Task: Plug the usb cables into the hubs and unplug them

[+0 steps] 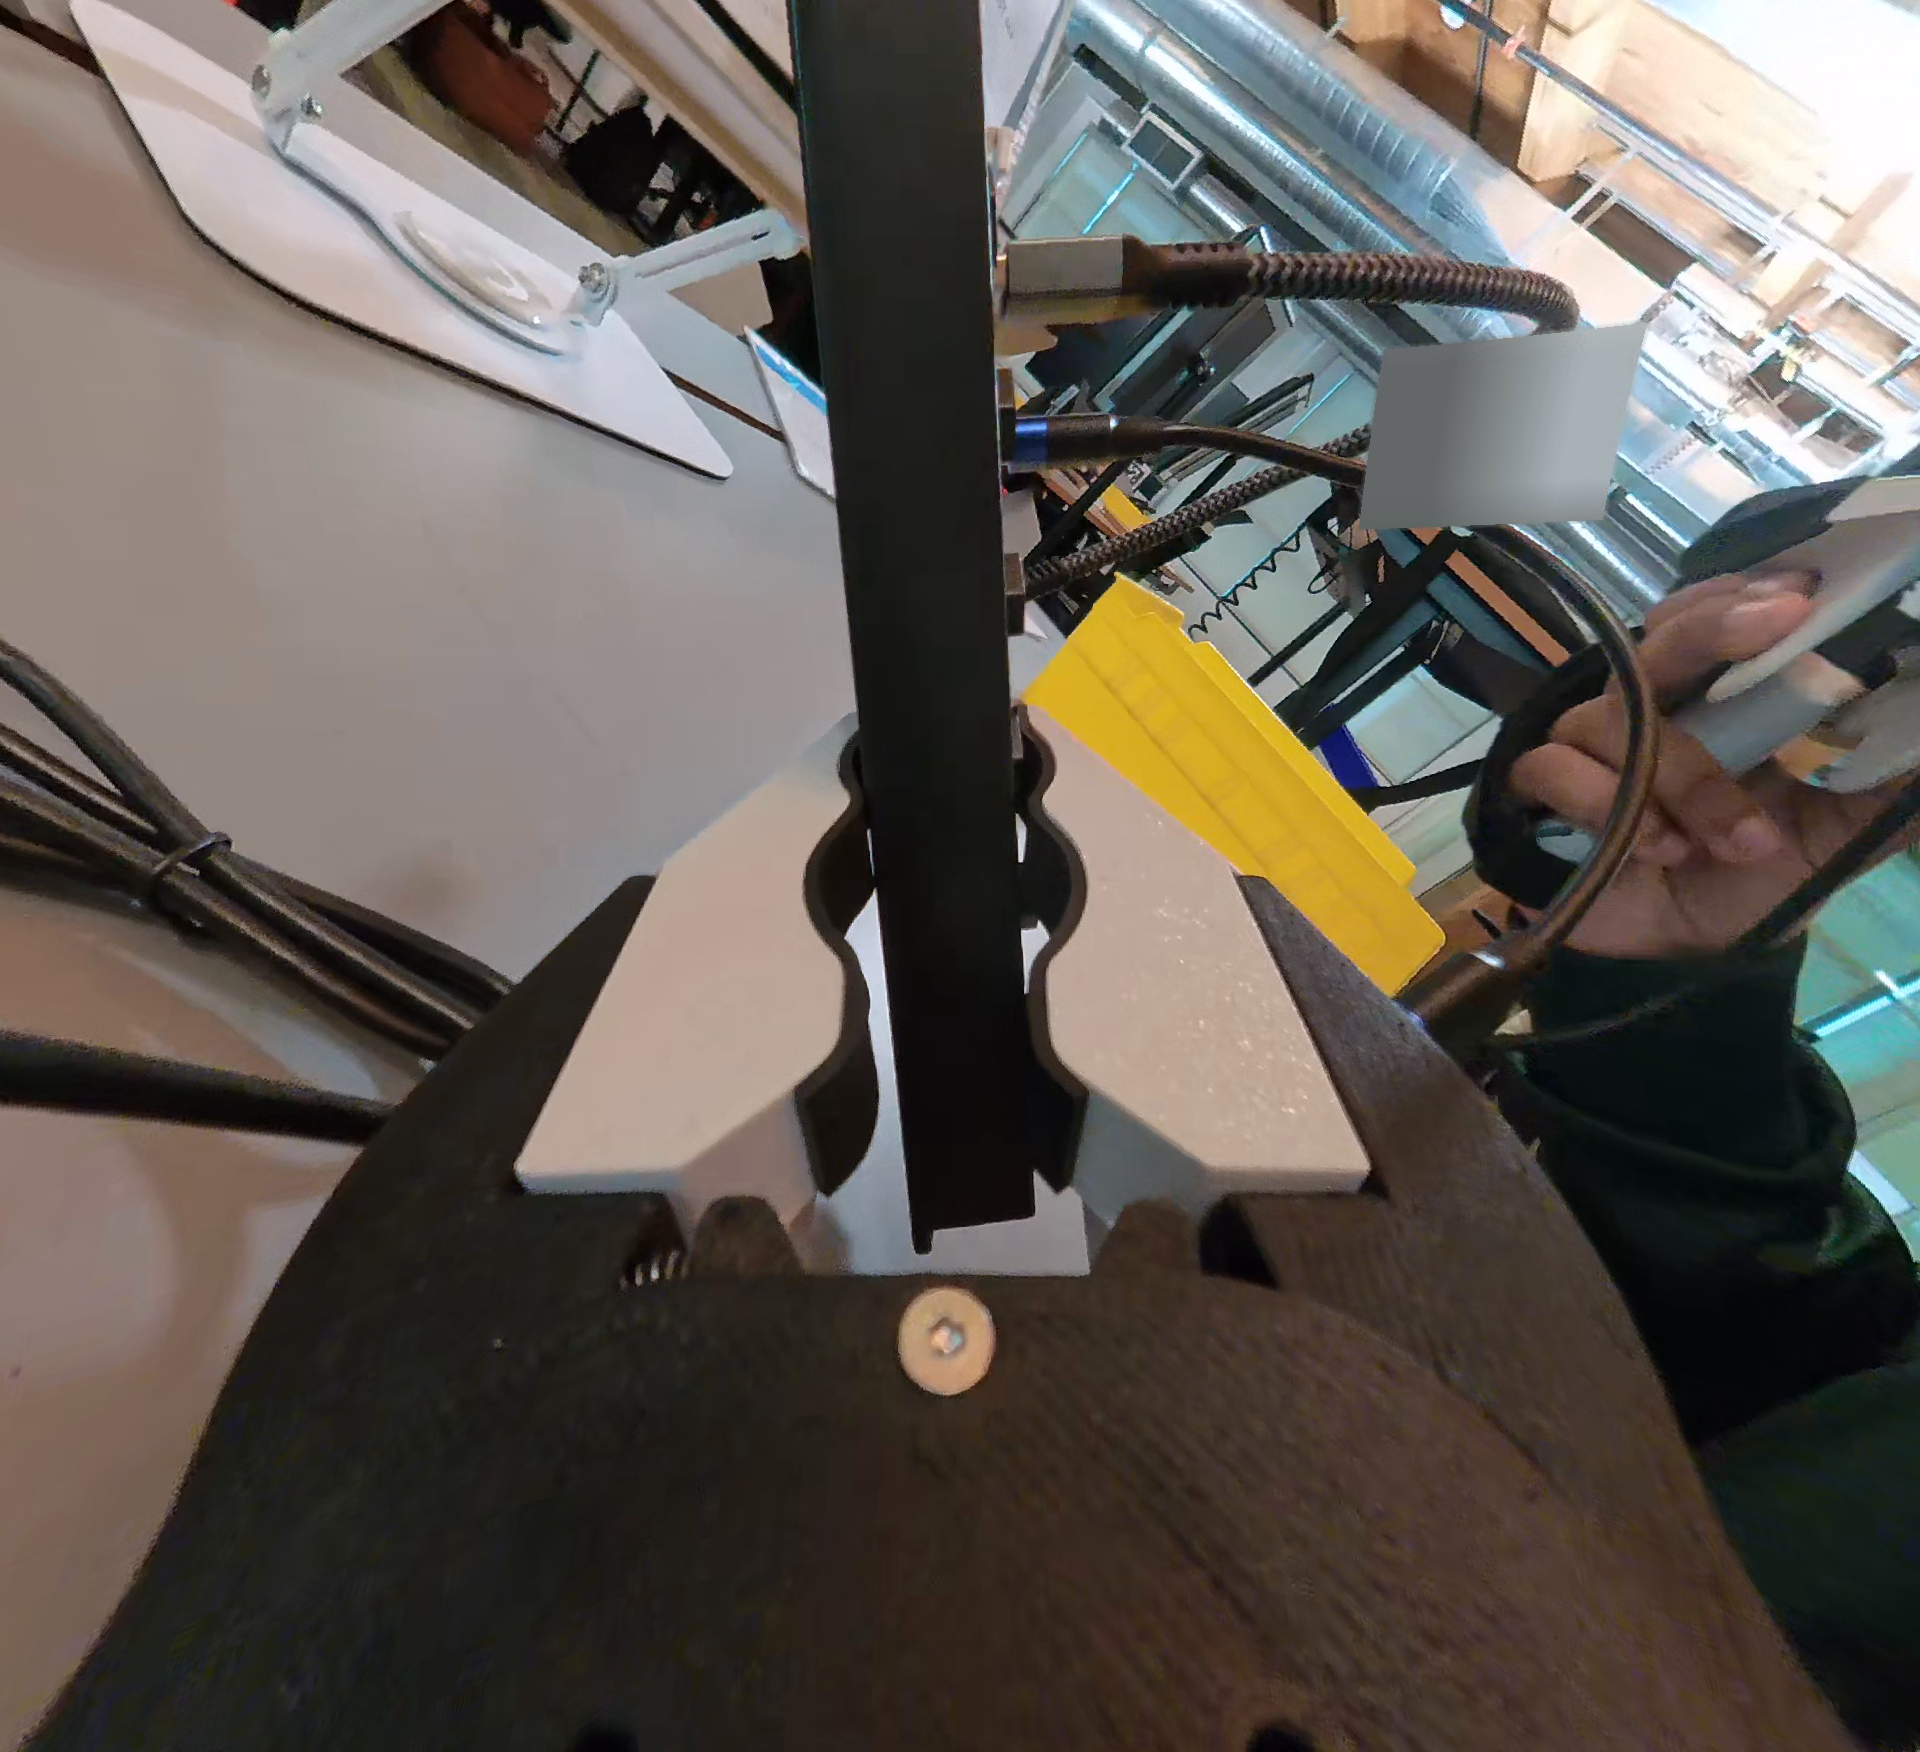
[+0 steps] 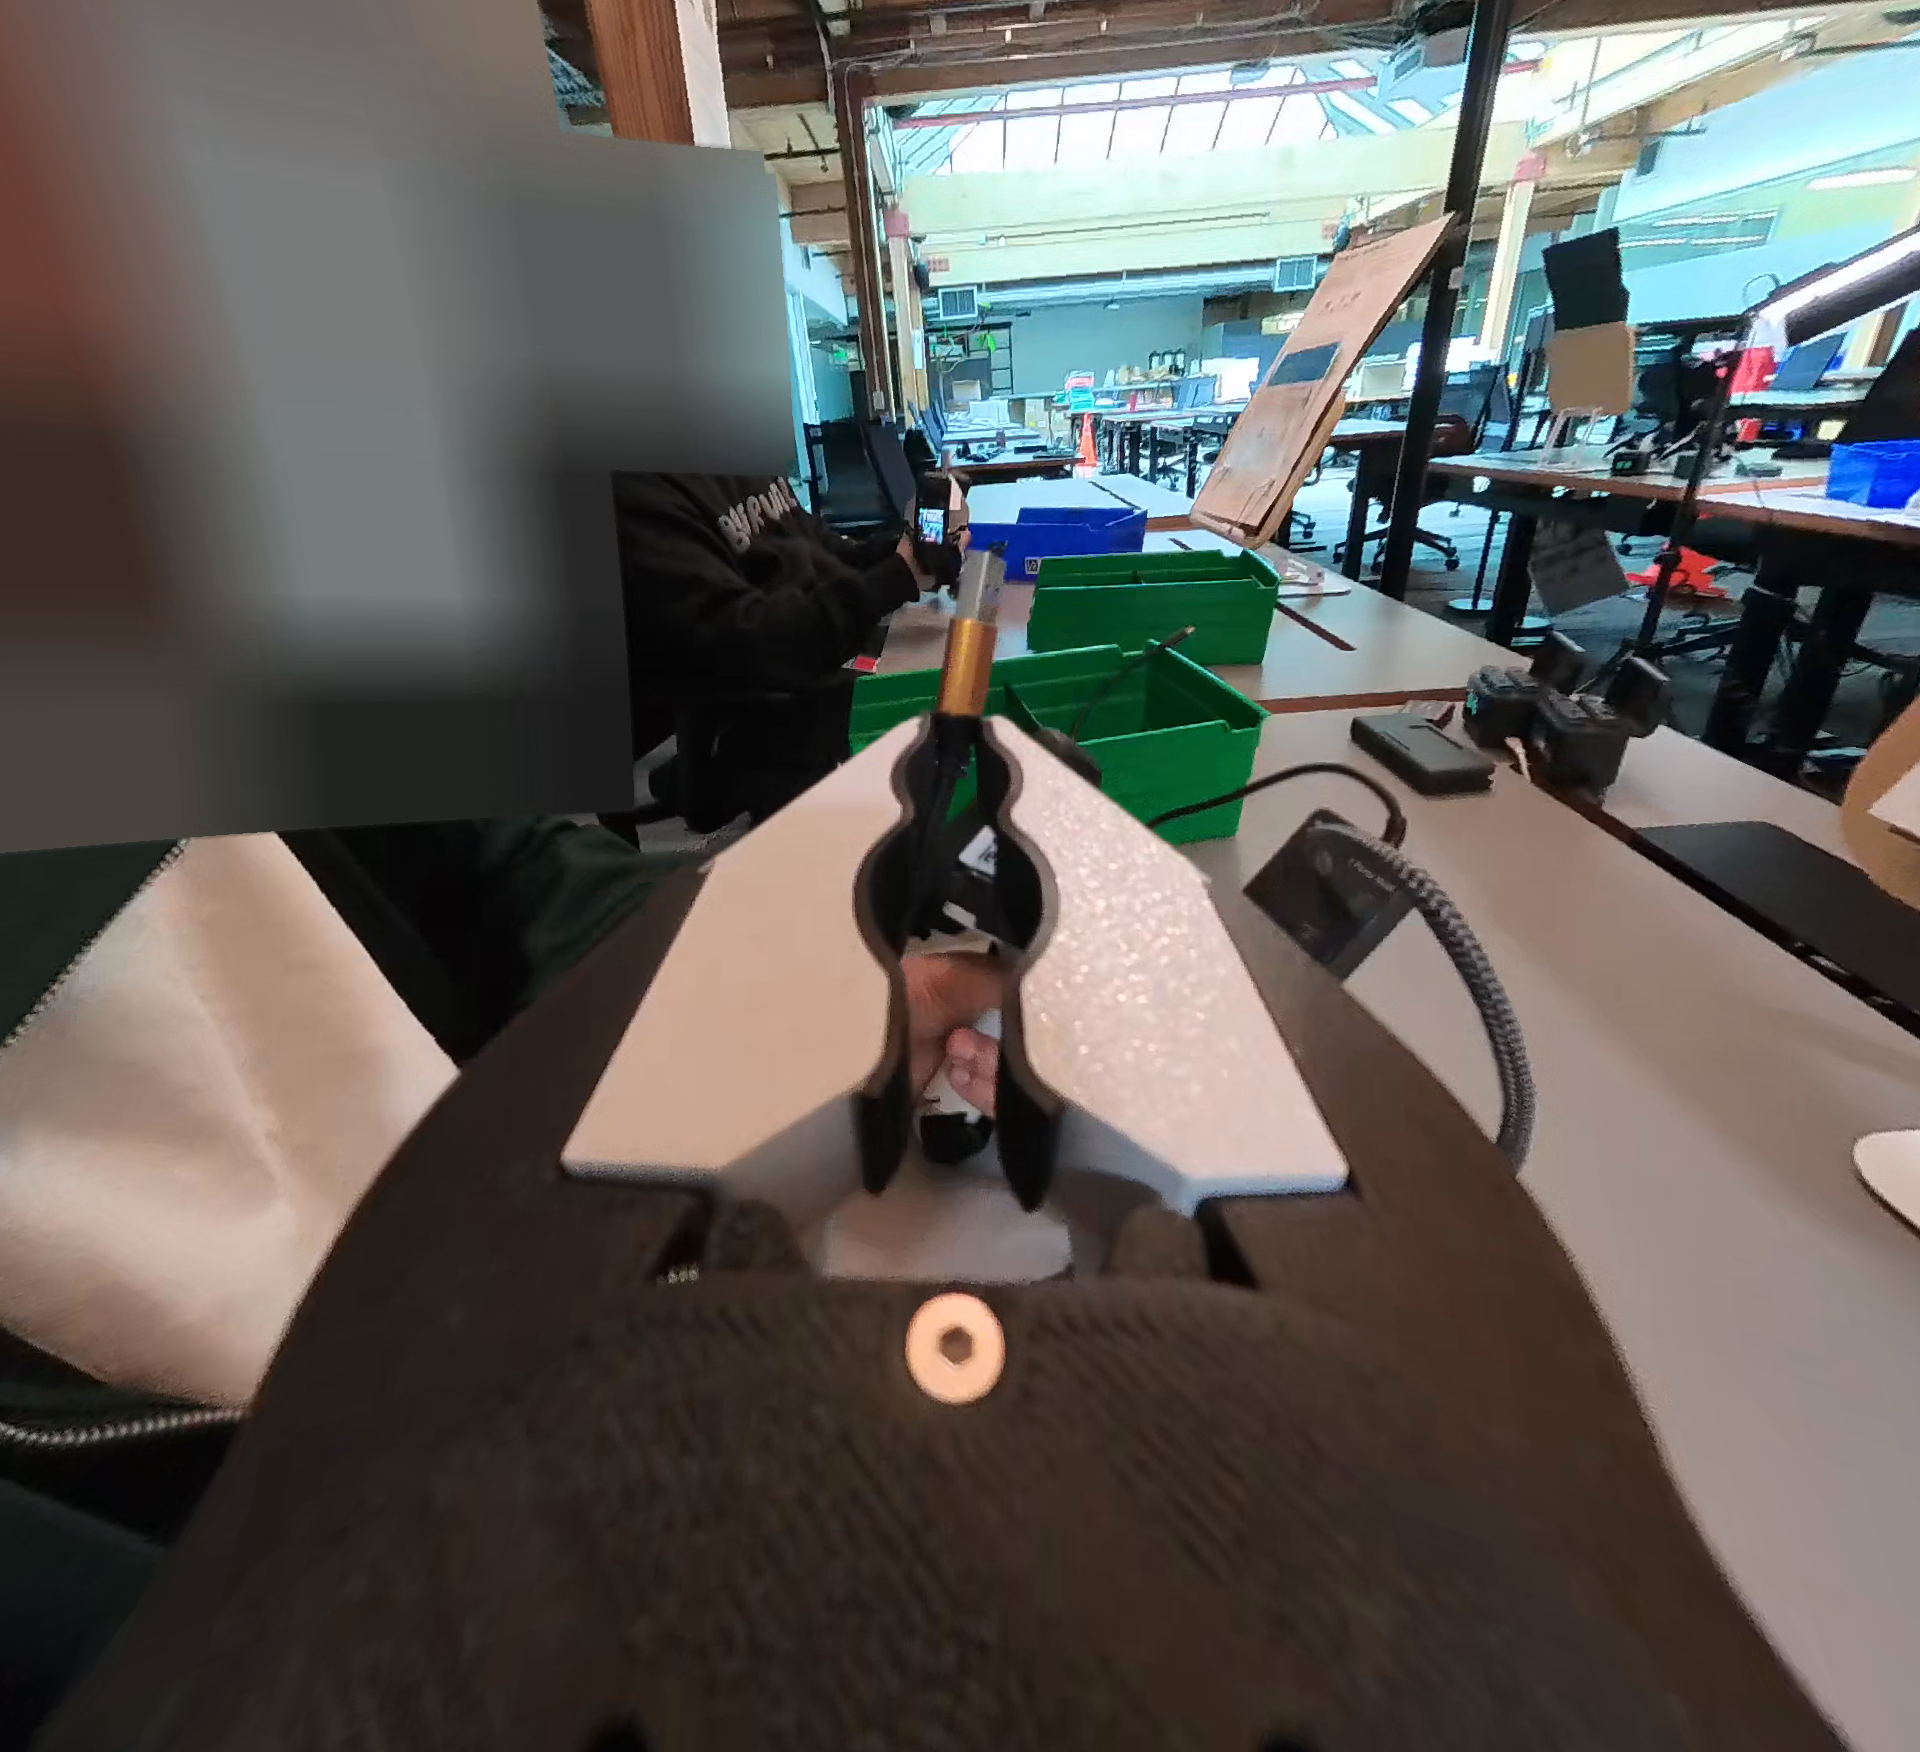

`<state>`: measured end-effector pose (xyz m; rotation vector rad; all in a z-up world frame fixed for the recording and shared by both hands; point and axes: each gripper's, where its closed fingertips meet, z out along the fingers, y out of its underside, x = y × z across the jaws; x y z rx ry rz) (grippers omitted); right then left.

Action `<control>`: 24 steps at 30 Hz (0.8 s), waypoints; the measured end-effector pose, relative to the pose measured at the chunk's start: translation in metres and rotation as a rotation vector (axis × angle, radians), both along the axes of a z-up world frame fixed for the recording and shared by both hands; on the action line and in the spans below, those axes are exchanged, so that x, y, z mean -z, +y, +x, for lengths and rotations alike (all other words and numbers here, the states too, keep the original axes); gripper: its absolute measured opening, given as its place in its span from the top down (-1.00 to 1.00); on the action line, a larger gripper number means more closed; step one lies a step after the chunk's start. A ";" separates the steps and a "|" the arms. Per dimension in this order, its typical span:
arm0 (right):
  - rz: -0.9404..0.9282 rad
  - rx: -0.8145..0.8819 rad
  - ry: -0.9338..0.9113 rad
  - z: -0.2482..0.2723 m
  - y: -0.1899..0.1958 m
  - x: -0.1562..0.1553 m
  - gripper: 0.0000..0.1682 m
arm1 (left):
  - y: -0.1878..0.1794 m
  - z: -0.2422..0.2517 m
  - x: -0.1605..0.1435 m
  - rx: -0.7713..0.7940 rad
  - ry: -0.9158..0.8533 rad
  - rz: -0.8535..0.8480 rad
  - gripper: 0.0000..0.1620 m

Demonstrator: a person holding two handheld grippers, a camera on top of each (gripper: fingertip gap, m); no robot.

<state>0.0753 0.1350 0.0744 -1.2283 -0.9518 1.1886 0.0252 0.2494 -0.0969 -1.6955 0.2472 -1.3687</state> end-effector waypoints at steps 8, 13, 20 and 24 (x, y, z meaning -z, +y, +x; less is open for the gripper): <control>-0.014 -0.052 -0.006 -0.010 -0.001 0.013 0.92 | -0.009 0.000 -0.018 -0.006 -0.007 0.113 0.74; -0.054 -0.100 0.025 -0.014 -0.003 0.016 0.93 | -0.008 -0.003 -0.023 -0.033 -0.011 0.145 0.74; -0.346 0.010 -0.048 -0.017 0.018 0.091 0.92 | 0.006 -0.021 -0.019 -0.145 0.000 0.120 0.73; -0.486 0.251 -0.165 0.014 0.047 0.154 0.93 | 0.011 -0.024 -0.014 -0.166 -0.023 0.070 0.73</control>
